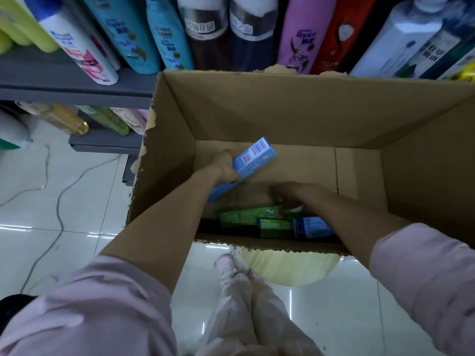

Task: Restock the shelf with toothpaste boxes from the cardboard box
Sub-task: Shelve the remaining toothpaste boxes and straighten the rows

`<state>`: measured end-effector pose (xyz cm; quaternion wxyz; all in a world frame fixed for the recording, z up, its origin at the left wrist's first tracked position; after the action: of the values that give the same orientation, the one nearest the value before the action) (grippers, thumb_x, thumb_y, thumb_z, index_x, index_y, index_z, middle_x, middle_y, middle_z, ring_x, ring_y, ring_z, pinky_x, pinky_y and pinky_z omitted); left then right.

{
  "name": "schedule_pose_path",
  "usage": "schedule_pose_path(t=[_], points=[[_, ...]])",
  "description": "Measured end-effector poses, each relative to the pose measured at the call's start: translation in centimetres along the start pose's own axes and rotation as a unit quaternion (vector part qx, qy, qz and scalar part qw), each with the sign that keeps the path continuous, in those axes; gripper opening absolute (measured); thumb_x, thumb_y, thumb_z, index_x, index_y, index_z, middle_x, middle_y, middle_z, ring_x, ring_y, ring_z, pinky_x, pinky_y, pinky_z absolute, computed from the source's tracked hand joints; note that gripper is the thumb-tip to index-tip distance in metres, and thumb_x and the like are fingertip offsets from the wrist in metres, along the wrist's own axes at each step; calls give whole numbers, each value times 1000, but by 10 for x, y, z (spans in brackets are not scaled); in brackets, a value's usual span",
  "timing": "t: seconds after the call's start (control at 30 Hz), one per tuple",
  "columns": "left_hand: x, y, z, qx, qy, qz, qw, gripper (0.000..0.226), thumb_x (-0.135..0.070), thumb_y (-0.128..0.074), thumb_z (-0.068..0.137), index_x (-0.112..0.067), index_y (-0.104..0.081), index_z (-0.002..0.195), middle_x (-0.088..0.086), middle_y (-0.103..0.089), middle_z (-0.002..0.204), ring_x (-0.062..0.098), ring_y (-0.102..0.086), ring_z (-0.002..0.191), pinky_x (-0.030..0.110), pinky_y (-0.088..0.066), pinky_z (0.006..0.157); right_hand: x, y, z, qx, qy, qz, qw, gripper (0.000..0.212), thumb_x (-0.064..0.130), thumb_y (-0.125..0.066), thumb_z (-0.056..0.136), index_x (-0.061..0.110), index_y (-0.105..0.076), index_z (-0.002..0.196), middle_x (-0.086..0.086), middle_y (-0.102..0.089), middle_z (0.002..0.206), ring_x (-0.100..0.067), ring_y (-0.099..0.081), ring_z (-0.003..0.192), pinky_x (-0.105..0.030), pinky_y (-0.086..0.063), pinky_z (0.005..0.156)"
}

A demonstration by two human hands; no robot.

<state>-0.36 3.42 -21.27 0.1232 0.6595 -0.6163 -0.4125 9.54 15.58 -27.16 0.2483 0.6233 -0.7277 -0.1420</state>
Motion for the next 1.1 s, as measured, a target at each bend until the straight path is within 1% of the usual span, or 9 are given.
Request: schedule_pose_path(t=[0.1,0.27,0.4,0.63,0.7,0.8,0.87,0.97,1.1], points=[[-1,5,-3,-13,22,-88,996,48,-12,-56,84,-6,-44,131,14,-55,126,30,-55,112,29,-43,81,-3,5,-7,-11,2,74,997,65,18,-75,78,4,-44,133,-12,-48,139,-28,-48,124,-31,-40,97],[-6,45,-19,-96,33,-204,974,29,-7,-50,85,-4,-46,113,19,-56,119,33,-54,108,29,-39,76,-22,47,-38,-82,-4,252,964,42,20,-67,85,2,-50,119,-14,-56,108,-22,-55,86,-28,-40,61],[-20,66,-40,-94,-10,-321,942,29,-12,-54,69,-12,-43,96,6,-56,86,27,-54,84,32,-43,69,-29,69,-69,-105,37,474,874,26,14,-69,83,14,-47,98,-11,-54,103,-20,-54,87,-31,-41,68],[-63,118,-92,-138,-155,-504,838,34,-4,-76,75,-7,-60,106,2,-69,93,11,-66,77,25,-55,77,26,118,-137,-81,187,668,716,51,-6,-47,77,10,-44,125,-11,-58,102,-19,-57,83,-31,-46,71],[-73,131,-105,-136,-174,-555,802,28,-4,-74,77,-7,-63,102,8,-70,97,20,-67,84,34,-56,84,42,138,-158,-104,205,680,697,64,-1,-40,54,13,-52,115,-7,-62,82,-17,-58,66,-28,-47,61],[-86,152,-127,-110,-194,-613,758,21,-8,-70,82,-10,-62,101,11,-70,99,26,-67,85,40,-55,86,66,169,-185,-110,244,718,643,48,11,-37,50,10,-56,94,-7,-59,65,-20,-58,56,-25,-50,56],[-90,173,-143,-111,-201,-630,742,15,-12,-71,81,-13,-62,93,5,-71,82,18,-67,67,34,-59,72,85,187,-205,-101,260,698,660,30,29,-44,63,11,-60,82,-9,-53,64,-20,-53,48,-23,-45,49],[-86,212,-165,-169,-195,-614,746,11,-14,-72,81,-14,-62,87,1,-69,69,13,-64,54,26,-56,57,108,208,-228,-104,262,642,713,51,65,-45,77,16,-58,74,-7,-49,60,-15,-45,36,-19,-40,41],[-76,262,-191,-250,-184,-591,744,10,-15,-72,80,-16,-63,78,-5,-67,58,8,-61,45,22,-53,49,132,259,-257,-256,276,544,750,33,25,-64,87,10,-50,112,-8,-61,81,-14,-61,50,-27,-54,47]])
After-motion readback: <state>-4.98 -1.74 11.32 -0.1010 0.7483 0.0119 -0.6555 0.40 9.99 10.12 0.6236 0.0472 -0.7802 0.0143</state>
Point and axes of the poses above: each hand's wrist, its own z-axis towards the middle knuckle, its own y-axis out of the back of the hand, x = y × z, the point moved 9 cm from there along z, towards the middle knuckle
